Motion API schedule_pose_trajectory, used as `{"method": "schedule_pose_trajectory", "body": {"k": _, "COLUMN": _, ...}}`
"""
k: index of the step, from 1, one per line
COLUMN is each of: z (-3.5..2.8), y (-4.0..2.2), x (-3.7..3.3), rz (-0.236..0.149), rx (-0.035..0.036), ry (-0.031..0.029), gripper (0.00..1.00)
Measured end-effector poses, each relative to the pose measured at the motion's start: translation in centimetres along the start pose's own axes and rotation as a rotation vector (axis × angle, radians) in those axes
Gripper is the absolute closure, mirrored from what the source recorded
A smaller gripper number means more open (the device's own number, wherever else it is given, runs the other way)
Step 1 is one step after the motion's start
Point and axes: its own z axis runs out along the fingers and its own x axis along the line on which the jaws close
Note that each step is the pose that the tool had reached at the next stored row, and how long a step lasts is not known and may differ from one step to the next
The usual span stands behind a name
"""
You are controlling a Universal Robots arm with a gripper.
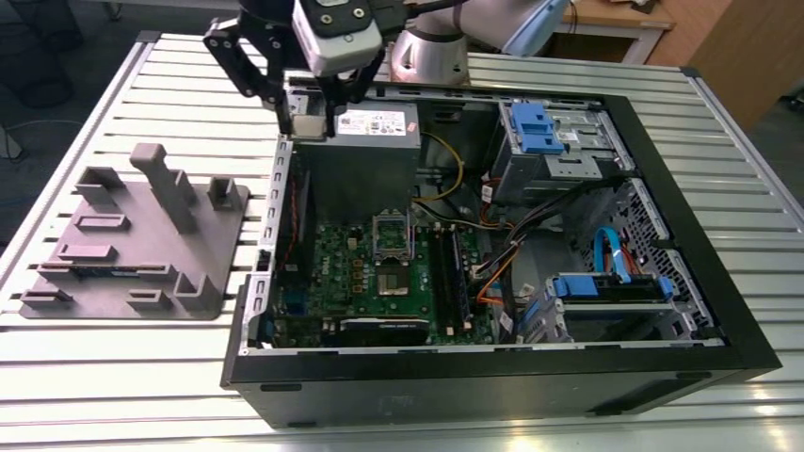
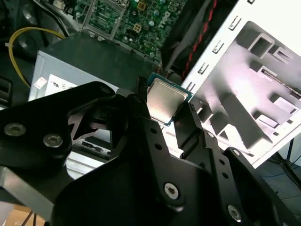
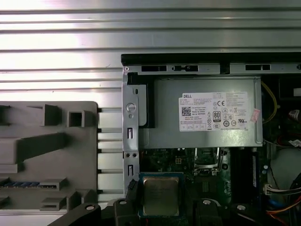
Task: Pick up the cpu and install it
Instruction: 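Pick up the cpu and move it towards the insertion slot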
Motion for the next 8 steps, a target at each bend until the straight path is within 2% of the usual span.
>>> {"method": "schedule_pose_trajectory", "body": {"k": 8, "z": 0.11, "y": 0.06, "x": -2.19, "rz": 0.000, "rx": 0.0000, "ry": 0.0000, "gripper": 0.53}}
